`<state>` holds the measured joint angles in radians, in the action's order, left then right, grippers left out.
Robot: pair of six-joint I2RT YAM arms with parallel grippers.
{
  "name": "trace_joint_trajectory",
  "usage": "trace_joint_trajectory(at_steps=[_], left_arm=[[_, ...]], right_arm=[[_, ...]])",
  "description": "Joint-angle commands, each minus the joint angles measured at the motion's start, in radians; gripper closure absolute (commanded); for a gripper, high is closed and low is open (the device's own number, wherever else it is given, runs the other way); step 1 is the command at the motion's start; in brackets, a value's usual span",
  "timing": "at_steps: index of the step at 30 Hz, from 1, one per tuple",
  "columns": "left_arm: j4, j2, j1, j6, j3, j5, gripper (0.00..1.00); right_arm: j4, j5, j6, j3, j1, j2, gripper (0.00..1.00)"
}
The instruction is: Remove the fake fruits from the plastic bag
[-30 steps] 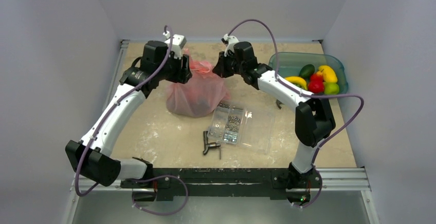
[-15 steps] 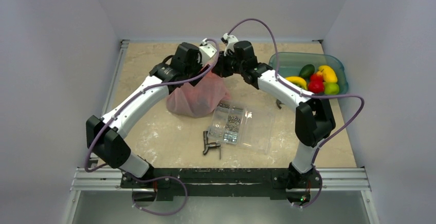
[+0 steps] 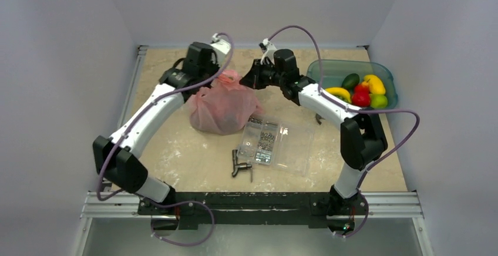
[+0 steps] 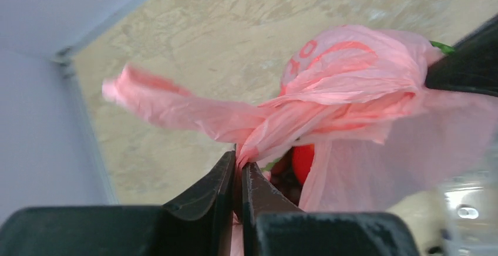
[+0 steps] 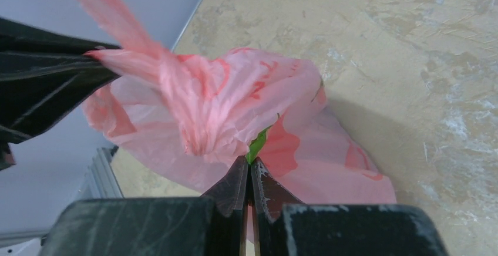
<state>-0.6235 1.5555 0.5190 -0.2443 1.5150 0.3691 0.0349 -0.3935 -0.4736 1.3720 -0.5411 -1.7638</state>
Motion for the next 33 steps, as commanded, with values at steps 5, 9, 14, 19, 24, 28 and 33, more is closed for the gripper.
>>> trace_joint_trajectory(at_steps=[5, 9, 14, 19, 24, 28, 33], left_arm=[[0.252, -0.288, -0.323, 0.459, -0.247, -0.867, 1.00], [0.380, -0.241, -0.364, 0.603, -0.299, -1.057, 1.00], [0.424, -0.148, -0.387, 0.719, -0.280, -1.182, 1.00], [0.422, -0.114, -0.401, 0.767, -0.270, -1.199, 1.00], [0.426, -0.102, -0.422, 0.798, -0.268, -1.204, 1.00], [0.431, -0.093, -0.428, 0.806, -0.266, -1.222, 1.00], [0.459, -0.094, -0.432, 0.837, -0.268, -1.261, 1.00]], right_arm=[[0.281, -0.164, -0.257, -0.089, 0.114, 0.026, 1.00], [0.388, -0.251, -0.355, -0.121, 0.143, -0.004, 1.00], [0.128, -0.090, -0.096, -0.048, 0.126, 0.044, 0.82], [-0.105, 0.267, 0.269, -0.003, 0.028, 0.145, 0.59], [-0.004, 0.598, 0.596, -0.115, -0.156, 0.254, 0.34], [0.133, 0.724, 0.697, -0.185, -0.236, 0.286, 0.15], [0.199, 0.758, 0.777, -0.156, -0.282, 0.233, 0.11]])
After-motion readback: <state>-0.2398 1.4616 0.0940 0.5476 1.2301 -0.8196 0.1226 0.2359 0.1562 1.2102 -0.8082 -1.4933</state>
